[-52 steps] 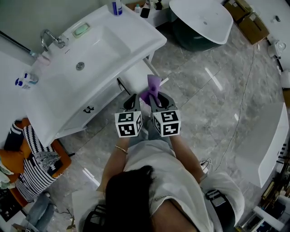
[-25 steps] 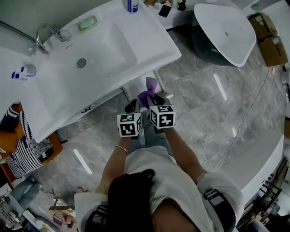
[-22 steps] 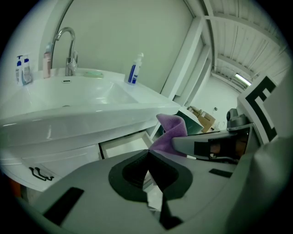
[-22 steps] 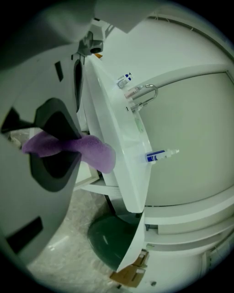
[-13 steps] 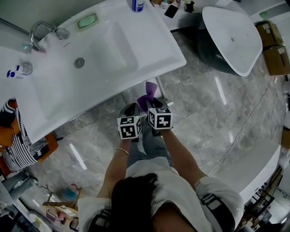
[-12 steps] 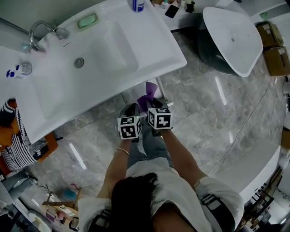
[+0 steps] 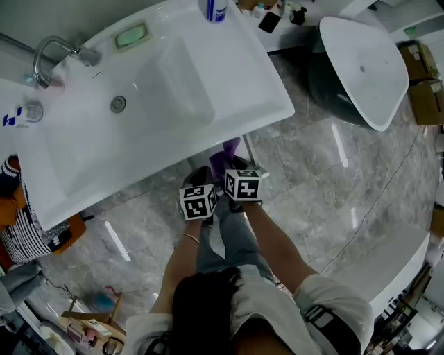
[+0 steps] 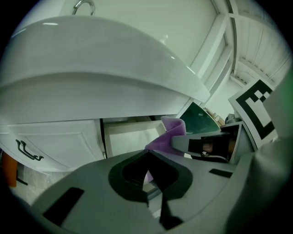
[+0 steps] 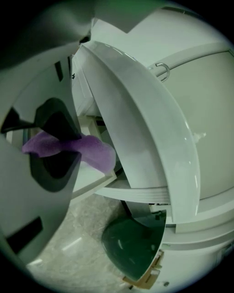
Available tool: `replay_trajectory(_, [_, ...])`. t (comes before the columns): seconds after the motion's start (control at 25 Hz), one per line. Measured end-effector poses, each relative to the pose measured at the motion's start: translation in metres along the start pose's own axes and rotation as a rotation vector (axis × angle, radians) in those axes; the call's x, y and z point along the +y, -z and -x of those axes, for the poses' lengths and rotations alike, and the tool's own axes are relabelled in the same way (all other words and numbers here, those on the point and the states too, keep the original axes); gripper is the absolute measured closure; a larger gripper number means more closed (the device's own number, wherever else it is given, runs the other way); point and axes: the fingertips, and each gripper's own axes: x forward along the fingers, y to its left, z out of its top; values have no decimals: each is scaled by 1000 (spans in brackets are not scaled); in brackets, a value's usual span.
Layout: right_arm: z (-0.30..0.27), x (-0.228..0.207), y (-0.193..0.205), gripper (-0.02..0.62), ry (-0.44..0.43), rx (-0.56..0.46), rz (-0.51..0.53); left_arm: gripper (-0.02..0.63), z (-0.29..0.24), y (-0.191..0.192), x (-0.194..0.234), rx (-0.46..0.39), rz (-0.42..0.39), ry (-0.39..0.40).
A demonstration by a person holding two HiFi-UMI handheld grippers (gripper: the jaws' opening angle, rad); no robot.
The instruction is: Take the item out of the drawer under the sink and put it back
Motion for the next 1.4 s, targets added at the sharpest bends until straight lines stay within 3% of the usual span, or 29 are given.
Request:
replay_trajectory(0.2, [-28, -13, 3, 515, 19, 21, -14, 603, -25, 9, 10, 22, -20, -8])
replay_trajectory(1.12, [-94, -31, 26, 511, 46, 147, 32, 603, -84, 37, 31, 114, 136, -63])
replay_trajectory(1.4, [-98, -33, 26, 506, 40, 153, 25, 603, -89, 36, 33, 114, 119, -61])
